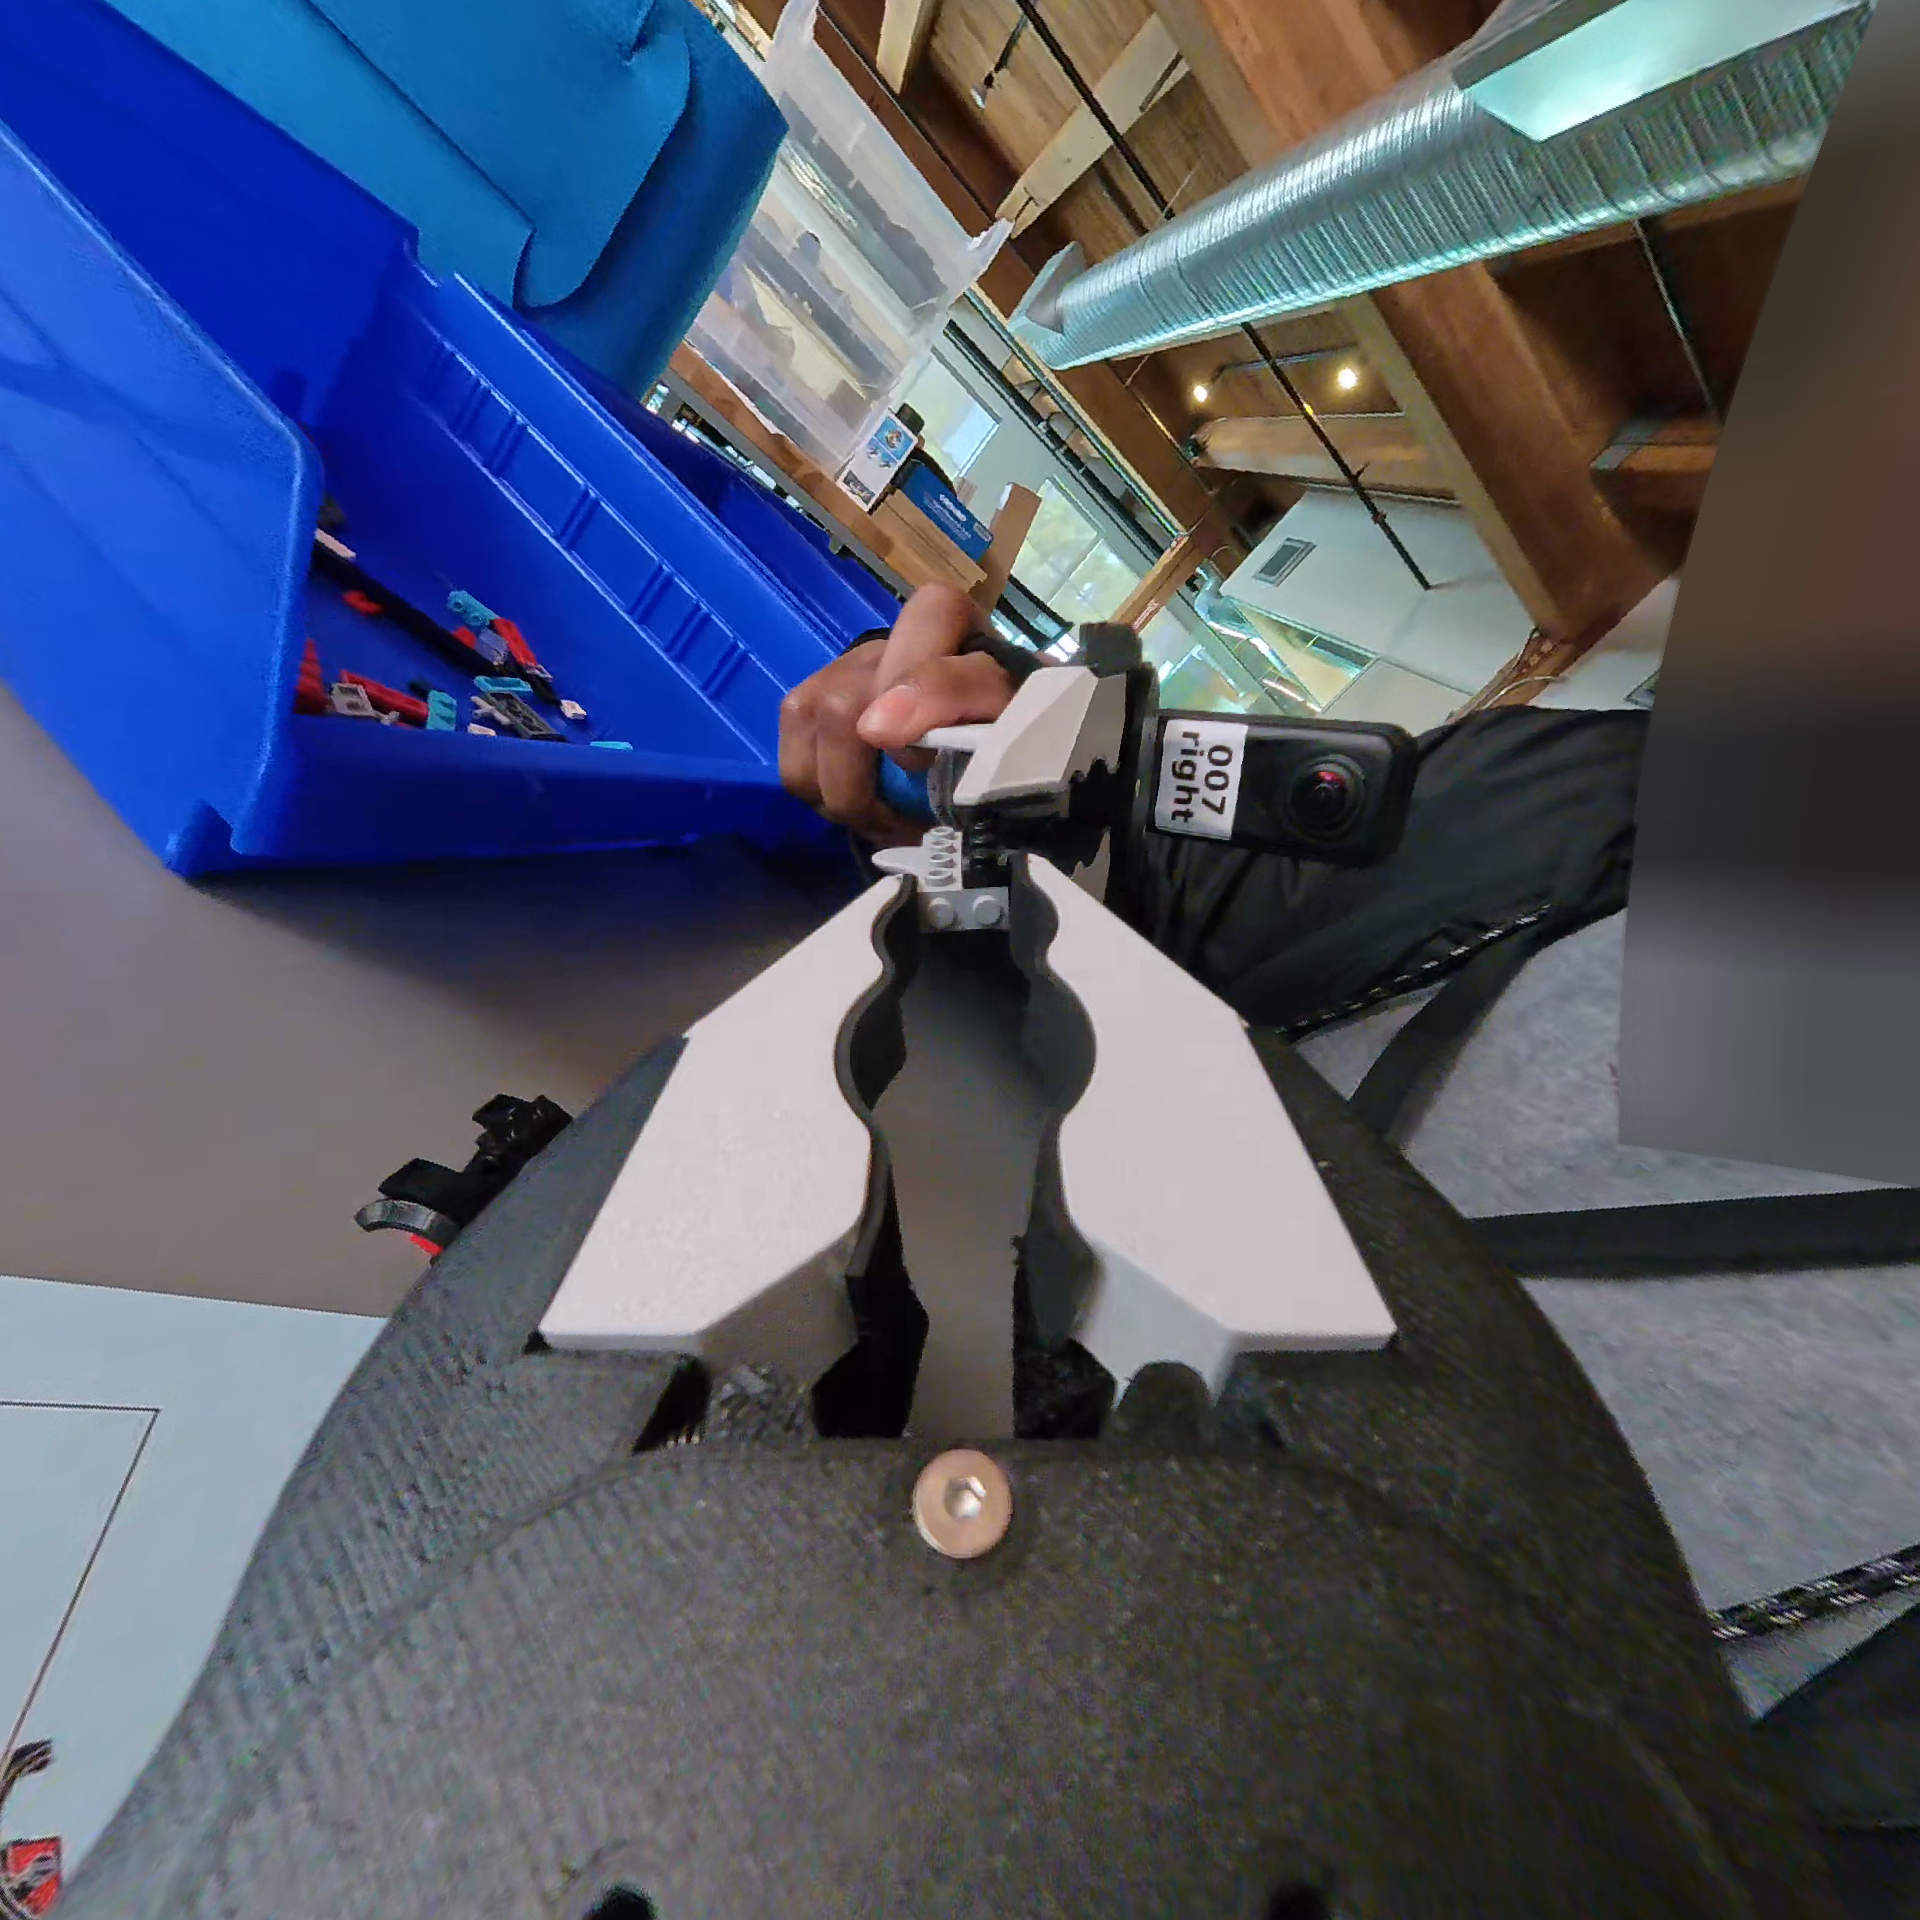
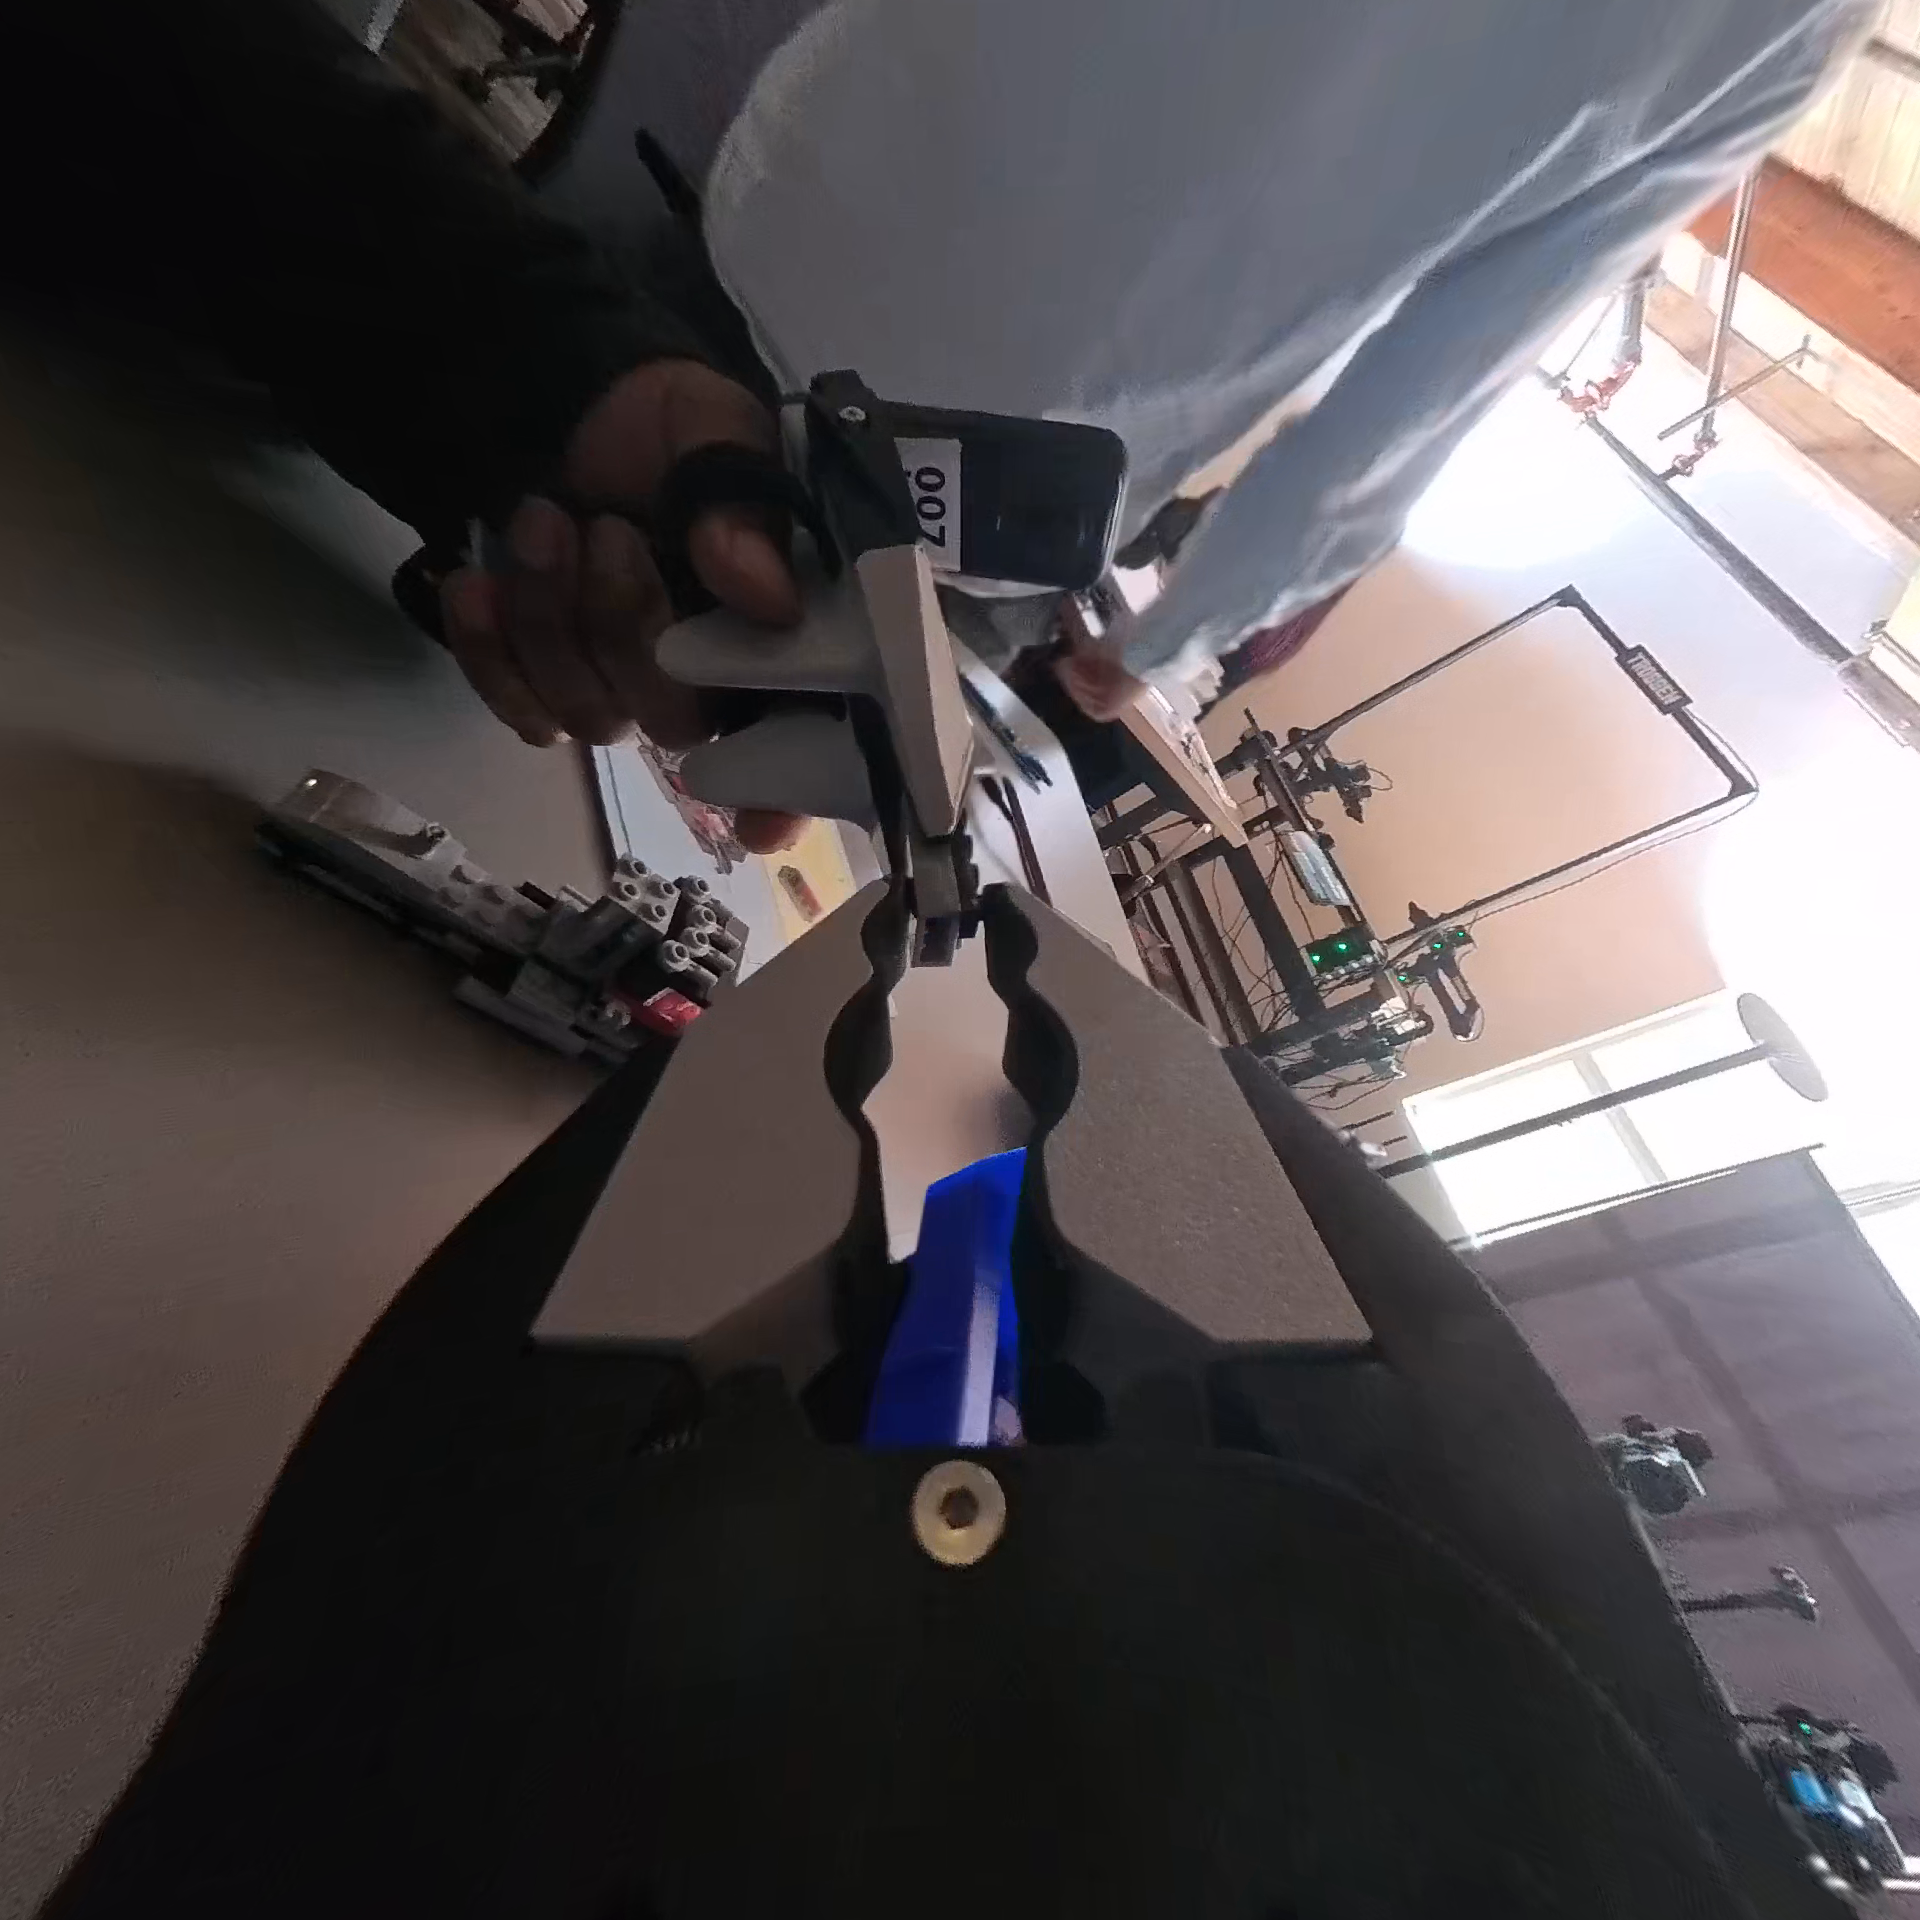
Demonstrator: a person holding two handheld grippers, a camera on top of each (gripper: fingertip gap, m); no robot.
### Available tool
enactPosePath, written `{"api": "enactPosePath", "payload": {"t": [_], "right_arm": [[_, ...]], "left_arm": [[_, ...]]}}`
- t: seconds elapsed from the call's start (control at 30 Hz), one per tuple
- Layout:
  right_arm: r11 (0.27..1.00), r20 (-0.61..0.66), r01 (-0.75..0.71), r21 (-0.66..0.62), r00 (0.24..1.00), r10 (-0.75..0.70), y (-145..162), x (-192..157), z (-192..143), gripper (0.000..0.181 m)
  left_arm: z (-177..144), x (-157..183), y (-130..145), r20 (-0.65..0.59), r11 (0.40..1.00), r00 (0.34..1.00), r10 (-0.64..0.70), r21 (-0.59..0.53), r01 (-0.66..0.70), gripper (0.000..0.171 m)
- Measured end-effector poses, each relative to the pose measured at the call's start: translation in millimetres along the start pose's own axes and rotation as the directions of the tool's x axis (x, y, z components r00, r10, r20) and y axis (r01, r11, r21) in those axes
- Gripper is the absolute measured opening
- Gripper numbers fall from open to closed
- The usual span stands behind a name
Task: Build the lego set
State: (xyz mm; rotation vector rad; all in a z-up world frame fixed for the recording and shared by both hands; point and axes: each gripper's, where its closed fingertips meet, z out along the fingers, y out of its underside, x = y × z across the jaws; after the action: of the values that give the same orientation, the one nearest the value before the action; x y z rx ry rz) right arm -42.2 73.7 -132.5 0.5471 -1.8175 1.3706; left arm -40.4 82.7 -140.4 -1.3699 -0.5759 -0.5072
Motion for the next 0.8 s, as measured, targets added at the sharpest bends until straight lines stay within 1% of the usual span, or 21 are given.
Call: {"api": "enactPosePath", "payload": {"t": [0.3, 0.37, 0.43, 0.5, 0.63, 0.73, 0.8], "right_arm": [[0.999, 0.041, -0.047, -0.024, 0.998, 0.048, 4, -2, 2, 0.014], [0.998, 0.033, -0.066, -0.001, 0.997, 0.066, 2, -1, 2, 0.015], [0.998, 0.053, -0.068, 0.006, 0.996, 0.068, 0, -3, 2, 0.036], [0.998, 0.070, -0.068, 0.018, 0.995, 0.066, -1, -6, 1, 0.041], [0.996, 0.081, -0.073, 0.048, 0.994, 0.069, -5, -8, 2, 0.034], [0.995, 0.086, -0.077, 0.064, 0.994, 0.071, -7, -9, 2, 0.022], [0.994, 0.106, -0.077, 0.075, 0.992, 0.069, -9, -12, 1, 0.014]], "left_arm": [[-1, -4, 2, 0.014, 1.000, 0.999, -0.029, -0.009, 0.029, 0.017], [0, -2, 1, -0.002, 0.999, 0.999, -0.044, 0.000, 0.044, 0.017], [1, -2, 3, 0.002, 0.999, 0.999, -0.048, -0.012, 0.048, 0.017], [2, 1, 2, -0.023, 0.998, 0.998, -0.064, -0.007, 0.064, 0.017], [5, 7, 6, -0.062, 0.995, 0.993, -0.099, -0.027, 0.097, 0.017], [9, 10, 13, -0.087, 0.990, 0.987, -0.133, -0.059, 0.128, 0.017], [10, 11, 13, -0.099, 0.988, 0.983, -0.152, -0.057, 0.147, 0.017]]}}
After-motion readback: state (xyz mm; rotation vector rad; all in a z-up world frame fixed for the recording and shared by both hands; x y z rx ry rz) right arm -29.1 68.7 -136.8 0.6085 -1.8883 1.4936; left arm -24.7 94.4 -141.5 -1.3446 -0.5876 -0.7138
